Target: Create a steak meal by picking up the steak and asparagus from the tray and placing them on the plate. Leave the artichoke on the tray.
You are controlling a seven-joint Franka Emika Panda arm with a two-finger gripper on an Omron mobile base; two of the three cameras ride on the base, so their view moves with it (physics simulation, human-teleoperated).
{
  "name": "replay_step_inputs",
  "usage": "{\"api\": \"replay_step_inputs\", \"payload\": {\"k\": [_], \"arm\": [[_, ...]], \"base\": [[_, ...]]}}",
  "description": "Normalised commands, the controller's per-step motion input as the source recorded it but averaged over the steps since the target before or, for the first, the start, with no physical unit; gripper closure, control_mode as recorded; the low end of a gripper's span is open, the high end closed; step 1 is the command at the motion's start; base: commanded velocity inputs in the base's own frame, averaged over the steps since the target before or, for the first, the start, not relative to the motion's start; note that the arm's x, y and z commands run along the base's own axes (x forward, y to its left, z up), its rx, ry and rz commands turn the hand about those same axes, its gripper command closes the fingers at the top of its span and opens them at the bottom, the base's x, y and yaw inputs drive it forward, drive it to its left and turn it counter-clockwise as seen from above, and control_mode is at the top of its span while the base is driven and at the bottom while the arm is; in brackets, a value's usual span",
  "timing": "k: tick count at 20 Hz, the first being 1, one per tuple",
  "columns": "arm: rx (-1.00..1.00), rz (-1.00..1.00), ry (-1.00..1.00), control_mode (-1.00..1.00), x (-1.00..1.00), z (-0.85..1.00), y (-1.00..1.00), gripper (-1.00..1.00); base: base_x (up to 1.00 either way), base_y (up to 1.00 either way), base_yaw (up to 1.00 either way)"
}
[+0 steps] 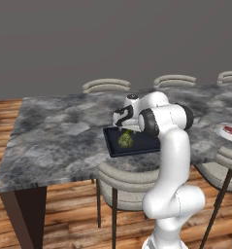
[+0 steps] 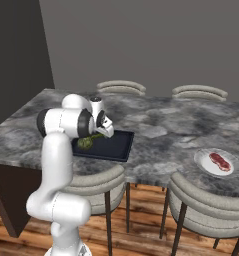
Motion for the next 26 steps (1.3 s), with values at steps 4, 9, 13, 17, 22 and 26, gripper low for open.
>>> {"api": "replay_step_inputs", "payload": {"k": [4, 9, 13, 17, 22, 26], "arm": [[0.0, 0.0, 0.0, -1.0, 0.17, -0.4, 0.03, 1.0], [0.0, -0.01, -0.04, -1.0, -0.18, -0.67, 0.0, 1.0], [0.0, -0.05, -0.17, -1.0, -0.42, -0.52, 0.0, 1.0], [0.01, -0.06, -0.02, -1.0, -0.18, -0.04, 0.0, 1.0], [0.03, -0.03, 0.0, -1.0, -0.04, 0.47, -0.08, 1.0], [0.02, -0.02, 0.0, -1.0, 0.0, 0.77, -0.22, 1.0]], "base": [[0.0, 0.0, 0.0], [0.0, 0.0, 0.0], [0.0, 0.0, 0.0], [0.0, 0.0, 0.0], [0.0, 0.0, 0.0], [0.0, 0.0, 0.0]]}}
